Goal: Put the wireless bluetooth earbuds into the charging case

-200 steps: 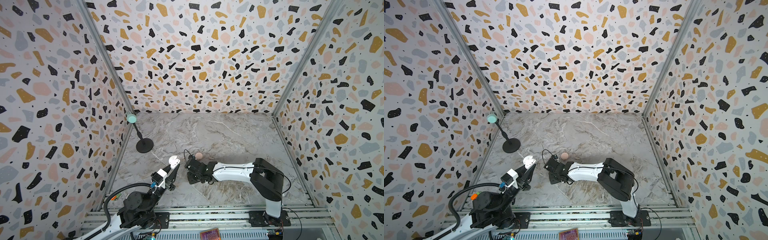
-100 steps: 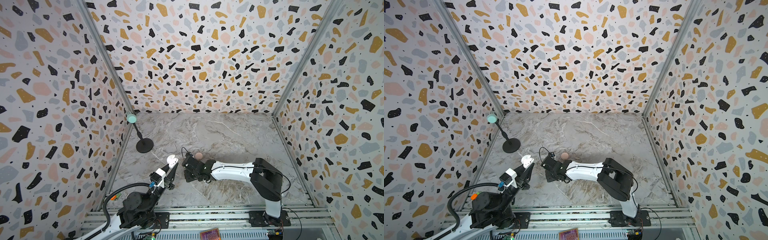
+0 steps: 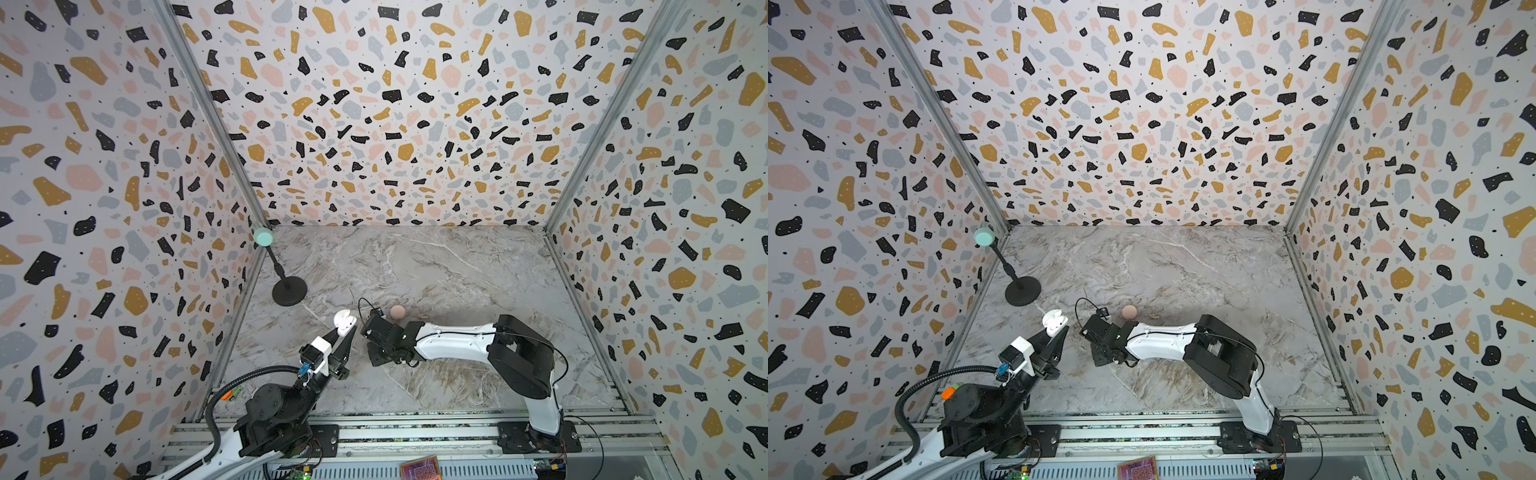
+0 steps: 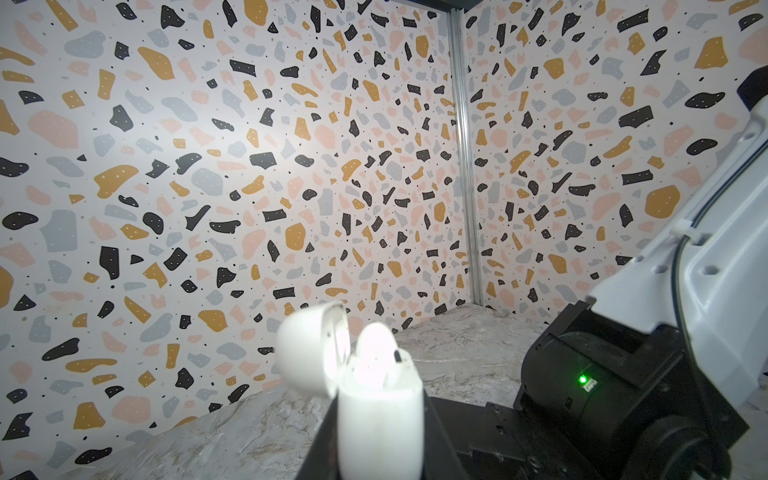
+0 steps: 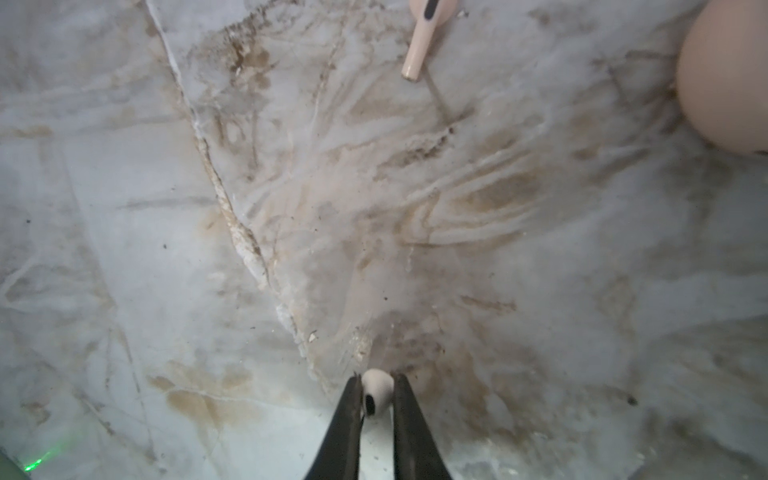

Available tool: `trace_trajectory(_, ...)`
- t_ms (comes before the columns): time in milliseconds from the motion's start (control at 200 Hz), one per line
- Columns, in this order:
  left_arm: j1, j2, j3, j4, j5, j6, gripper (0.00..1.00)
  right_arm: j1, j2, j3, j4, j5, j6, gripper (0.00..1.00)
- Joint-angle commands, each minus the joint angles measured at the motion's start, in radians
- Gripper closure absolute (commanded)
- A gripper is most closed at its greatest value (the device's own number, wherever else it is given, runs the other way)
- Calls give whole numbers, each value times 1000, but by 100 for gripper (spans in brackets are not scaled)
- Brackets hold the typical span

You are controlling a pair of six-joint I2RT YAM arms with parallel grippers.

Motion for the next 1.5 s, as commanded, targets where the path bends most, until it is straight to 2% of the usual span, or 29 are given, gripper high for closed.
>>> trace_trajectory(0,-3,-12,-3,47,-9,18,100,10,-4,31,-42,27,-7,84)
trace_trajectory(536,-3,-6,-4,47,-6,18,100,32,-8,29,-93,129,-4,87)
trace_trajectory(1492,-3,-6,-6,49,-3,18,100,39,-74,-63,-103,193,35,88)
